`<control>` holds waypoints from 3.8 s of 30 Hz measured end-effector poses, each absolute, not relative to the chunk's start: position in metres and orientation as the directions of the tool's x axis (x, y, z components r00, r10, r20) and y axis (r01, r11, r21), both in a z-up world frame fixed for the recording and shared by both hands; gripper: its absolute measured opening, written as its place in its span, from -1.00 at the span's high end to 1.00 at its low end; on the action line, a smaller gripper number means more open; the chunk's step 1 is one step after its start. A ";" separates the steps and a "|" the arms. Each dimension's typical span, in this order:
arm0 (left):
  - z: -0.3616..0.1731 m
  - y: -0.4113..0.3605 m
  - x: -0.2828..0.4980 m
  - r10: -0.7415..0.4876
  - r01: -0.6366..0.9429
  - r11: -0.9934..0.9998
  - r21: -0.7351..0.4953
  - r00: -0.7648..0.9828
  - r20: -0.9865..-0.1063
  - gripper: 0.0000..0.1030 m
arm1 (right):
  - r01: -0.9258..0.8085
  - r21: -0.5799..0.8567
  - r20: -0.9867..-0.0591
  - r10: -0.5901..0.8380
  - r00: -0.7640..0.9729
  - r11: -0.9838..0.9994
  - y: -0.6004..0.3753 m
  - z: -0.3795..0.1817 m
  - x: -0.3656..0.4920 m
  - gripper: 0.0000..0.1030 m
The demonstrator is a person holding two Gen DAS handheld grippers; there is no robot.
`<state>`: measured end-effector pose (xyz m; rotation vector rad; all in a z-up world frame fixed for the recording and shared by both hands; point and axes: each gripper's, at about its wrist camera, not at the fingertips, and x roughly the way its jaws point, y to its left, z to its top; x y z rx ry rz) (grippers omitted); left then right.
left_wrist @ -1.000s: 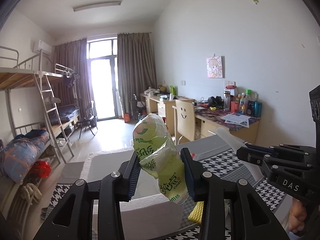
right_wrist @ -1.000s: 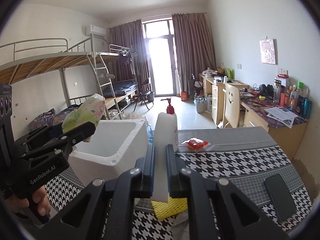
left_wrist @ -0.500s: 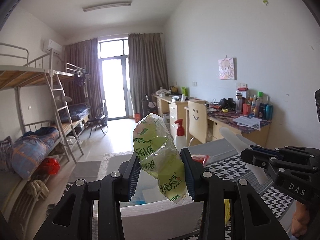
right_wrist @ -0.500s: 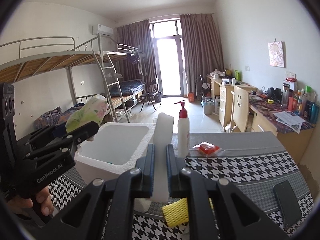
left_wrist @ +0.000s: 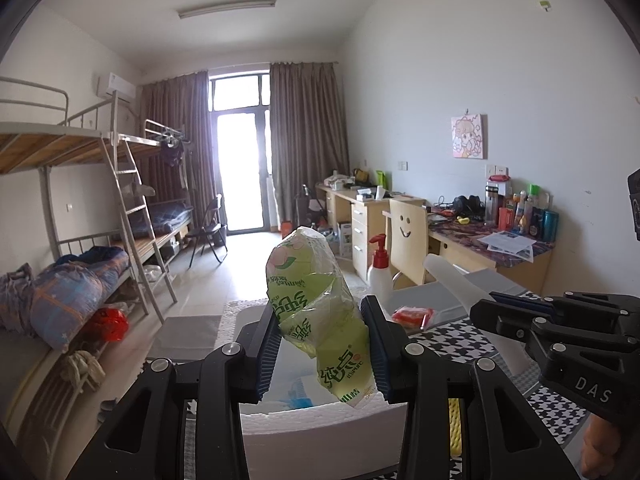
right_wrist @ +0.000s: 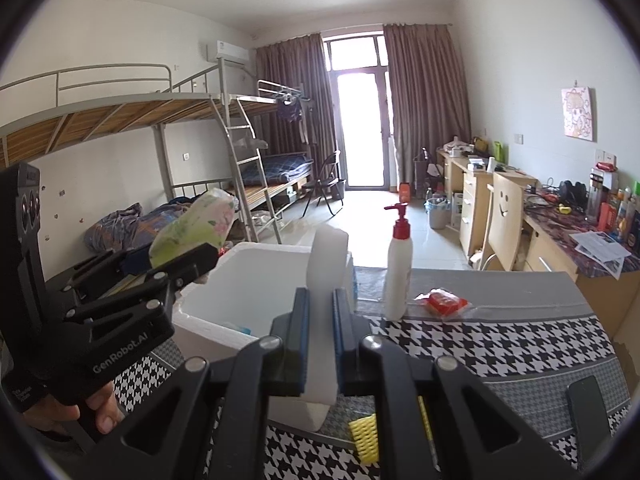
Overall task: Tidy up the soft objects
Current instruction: 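Carry the green packet with the left tool while the right tool carries the white roll to the foam box, then lower the white roll into the foam box and open the right gripper, then hold the green packet over the box with the left tool while the right tool withdraws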
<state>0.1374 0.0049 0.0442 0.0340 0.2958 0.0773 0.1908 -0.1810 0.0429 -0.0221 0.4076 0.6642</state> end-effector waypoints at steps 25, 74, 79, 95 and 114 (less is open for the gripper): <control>0.036 0.038 0.136 0.167 -0.158 0.986 0.053 0.935 -0.311 0.19 | -0.644 0.090 -0.403 0.619 0.674 0.760 -0.139 0.042 0.206 0.74; 0.028 0.052 0.131 0.212 -0.214 0.976 0.028 0.922 -0.324 0.19 | -0.678 0.084 -0.556 0.599 0.576 0.730 -0.074 0.018 0.245 0.37; 0.027 0.051 0.133 0.215 -0.219 0.975 0.026 0.921 -0.326 0.19 | -0.671 0.103 -0.541 0.607 0.582 0.735 -0.078 0.019 0.246 -0.36; 0.025 0.050 0.133 0.212 -0.216 0.976 0.023 0.923 -0.322 0.19 | -0.680 0.132 -0.528 0.631 0.568 0.721 -0.086 0.024 0.240 -0.84; 0.027 0.045 0.131 0.205 -0.207 0.978 0.028 0.928 -0.312 0.19 | -0.619 0.061 -0.448 0.575 0.684 0.783 -0.102 0.028 0.232 -0.92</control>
